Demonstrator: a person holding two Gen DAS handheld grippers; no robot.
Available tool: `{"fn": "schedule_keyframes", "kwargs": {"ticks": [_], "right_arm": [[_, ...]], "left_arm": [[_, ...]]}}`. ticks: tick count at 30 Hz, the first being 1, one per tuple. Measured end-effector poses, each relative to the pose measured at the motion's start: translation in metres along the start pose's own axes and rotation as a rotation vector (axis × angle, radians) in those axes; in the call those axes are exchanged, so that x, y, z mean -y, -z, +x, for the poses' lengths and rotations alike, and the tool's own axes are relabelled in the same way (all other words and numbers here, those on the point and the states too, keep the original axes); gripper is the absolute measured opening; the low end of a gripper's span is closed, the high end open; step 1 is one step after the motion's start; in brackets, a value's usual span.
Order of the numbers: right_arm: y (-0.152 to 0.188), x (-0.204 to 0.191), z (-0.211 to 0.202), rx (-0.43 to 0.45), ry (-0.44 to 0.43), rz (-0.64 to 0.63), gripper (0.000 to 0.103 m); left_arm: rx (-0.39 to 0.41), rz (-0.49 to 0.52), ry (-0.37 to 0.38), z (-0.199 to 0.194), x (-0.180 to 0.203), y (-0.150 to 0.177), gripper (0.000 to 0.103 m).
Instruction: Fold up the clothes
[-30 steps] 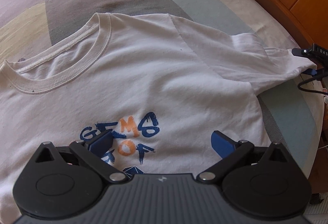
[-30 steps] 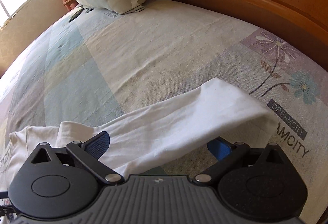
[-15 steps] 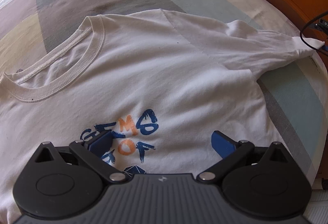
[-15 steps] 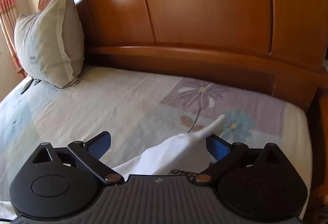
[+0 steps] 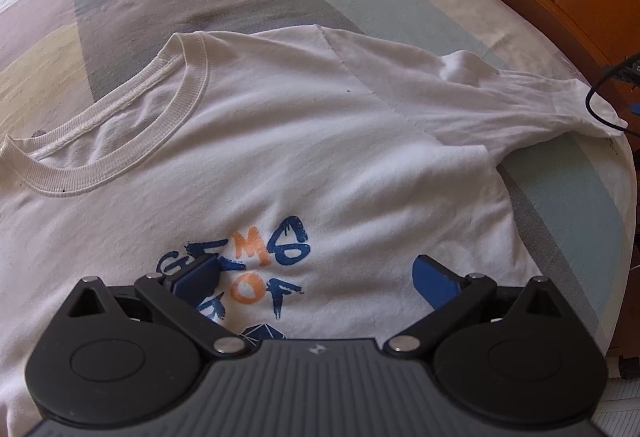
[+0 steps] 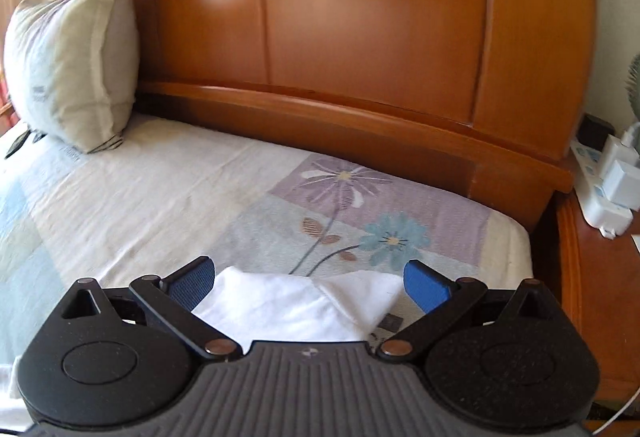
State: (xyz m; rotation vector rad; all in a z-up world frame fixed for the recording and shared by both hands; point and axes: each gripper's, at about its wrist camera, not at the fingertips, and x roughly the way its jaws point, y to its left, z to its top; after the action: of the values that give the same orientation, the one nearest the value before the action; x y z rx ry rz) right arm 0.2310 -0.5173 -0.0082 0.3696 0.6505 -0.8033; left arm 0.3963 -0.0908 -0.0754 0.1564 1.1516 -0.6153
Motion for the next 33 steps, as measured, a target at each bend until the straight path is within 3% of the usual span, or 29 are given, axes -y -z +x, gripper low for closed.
{"fn": "schedule_keyframes", "kwargs": {"ticks": [3, 5, 7, 11, 14, 18, 19, 21, 22, 30, 33], "right_arm": [[0.002, -0.040, 0.005, -0.030, -0.123, -0.173, 0.100], [0.005, -0.072, 0.011, -0.061, -0.222, -0.305, 0.080], [0.009, -0.107, 0.020, -0.096, -0.317, -0.455, 0.068], [0.021, -0.168, 0.028, -0.145, -0.554, -0.749, 0.066], [0.032, -0.207, 0.034, -0.217, -0.682, -0.957, 0.066], [0.042, -0.239, 0.045, -0.286, -0.751, -1.126, 0.064], [0.042, -0.243, 0.049, -0.323, -0.772, -1.132, 0.054], [0.039, -0.247, 0.051, -0.373, -0.825, -1.120, 0.018], [0.037, -0.249, 0.049, -0.384, -0.830, -1.122, 0.005], [0.036, -0.274, 0.058, -0.254, -0.749, -1.152, 0.006], [0.025, -0.270, 0.060, -0.236, -0.713, -1.059, 0.009]], "left_arm": [[0.011, 0.012, -0.023, -0.003, -0.001, 0.001, 0.102], [0.012, 0.014, -0.032, -0.005, -0.003, 0.003, 0.102], [0.014, 0.005, -0.031, -0.005, -0.006, 0.006, 0.102], [0.024, -0.003, -0.028, -0.006, -0.009, 0.010, 0.102], [0.033, 0.013, -0.043, -0.005, -0.006, 0.012, 0.102], [0.044, 0.029, -0.053, -0.005, -0.003, 0.015, 0.102], [0.048, 0.028, -0.051, -0.006, -0.003, 0.016, 0.102], [0.056, 0.009, -0.041, -0.007, -0.005, 0.016, 0.102], [0.061, -0.001, -0.036, -0.008, -0.007, 0.016, 0.102], [0.065, -0.081, -0.014, -0.007, -0.012, 0.009, 0.102], [0.055, -0.072, -0.007, -0.007, -0.012, 0.008, 0.102]]}}
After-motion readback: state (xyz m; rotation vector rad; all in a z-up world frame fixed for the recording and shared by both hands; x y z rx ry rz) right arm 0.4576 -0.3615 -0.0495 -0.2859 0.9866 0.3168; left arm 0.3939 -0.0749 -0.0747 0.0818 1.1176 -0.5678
